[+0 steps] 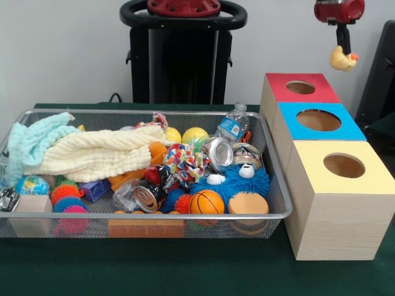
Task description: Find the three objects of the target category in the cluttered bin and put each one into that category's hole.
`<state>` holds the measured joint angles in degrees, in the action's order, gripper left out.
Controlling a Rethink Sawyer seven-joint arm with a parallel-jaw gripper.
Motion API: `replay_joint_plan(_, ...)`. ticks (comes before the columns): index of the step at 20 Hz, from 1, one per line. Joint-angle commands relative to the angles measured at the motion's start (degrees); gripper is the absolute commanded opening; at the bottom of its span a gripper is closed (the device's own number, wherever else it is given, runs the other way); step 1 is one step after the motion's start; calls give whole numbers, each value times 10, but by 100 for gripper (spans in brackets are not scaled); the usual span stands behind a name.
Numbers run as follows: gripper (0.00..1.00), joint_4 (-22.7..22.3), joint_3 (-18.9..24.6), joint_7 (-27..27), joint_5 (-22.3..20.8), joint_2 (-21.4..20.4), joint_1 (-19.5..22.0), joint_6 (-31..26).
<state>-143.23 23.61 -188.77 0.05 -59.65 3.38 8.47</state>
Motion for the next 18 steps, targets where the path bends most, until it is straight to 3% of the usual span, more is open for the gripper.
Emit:
replay_joint_plan(1, 0, -17, 109, -100, 55, -56, 87, -77)
replay_joint_plan(3, 0, -12, 100, -79, 63, -64, 95, -92)
replay_joint_plan(7, 0, 6, 56, -24, 44, -38, 118, -93)
replay_joint_plan(14, 0, 5, 54, 2, 22, -25, 153, -98)
replay_joint_plan(18, 0, 6, 17, 9, 2, 18, 129, -58)
